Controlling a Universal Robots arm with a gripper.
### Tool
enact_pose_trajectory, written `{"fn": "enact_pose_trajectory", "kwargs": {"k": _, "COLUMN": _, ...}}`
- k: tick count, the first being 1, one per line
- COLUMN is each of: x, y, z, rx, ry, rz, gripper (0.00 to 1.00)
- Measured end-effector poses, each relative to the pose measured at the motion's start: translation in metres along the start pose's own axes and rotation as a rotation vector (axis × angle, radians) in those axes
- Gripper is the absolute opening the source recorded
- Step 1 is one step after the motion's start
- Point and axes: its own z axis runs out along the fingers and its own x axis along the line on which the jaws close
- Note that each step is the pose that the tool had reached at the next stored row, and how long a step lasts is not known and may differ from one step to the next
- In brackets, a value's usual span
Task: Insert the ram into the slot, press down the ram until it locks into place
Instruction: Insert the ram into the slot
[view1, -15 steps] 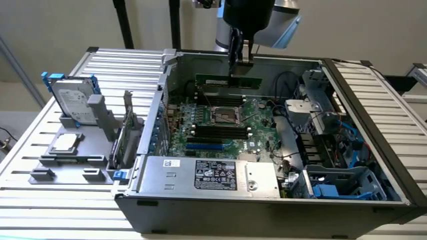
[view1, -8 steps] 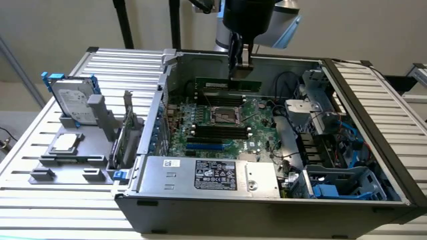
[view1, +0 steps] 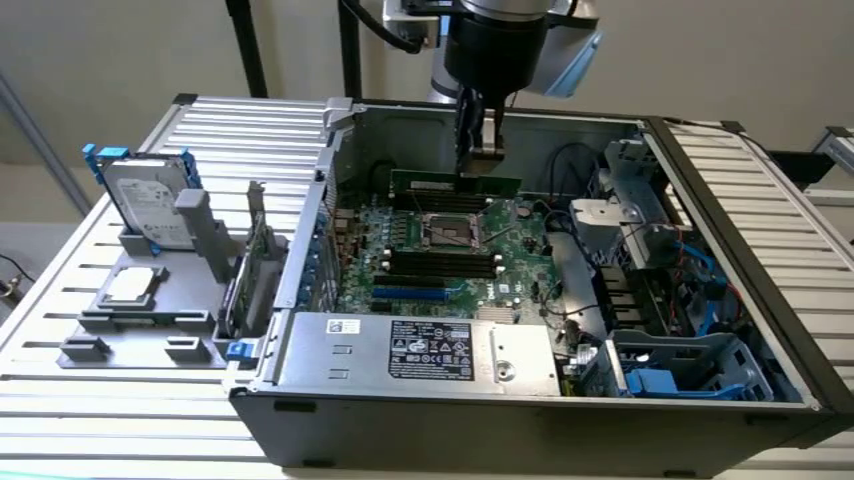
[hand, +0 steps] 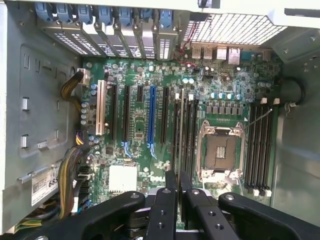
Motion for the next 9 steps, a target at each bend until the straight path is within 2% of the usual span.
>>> {"fn": "enact_pose_trajectory", "kwargs": {"k": 9, "x": 0.003, "y": 0.0001, "z": 0.0164, "rx": -0.0001, "ry": 0.0000, "rz": 0.000, "gripper": 0.14}}
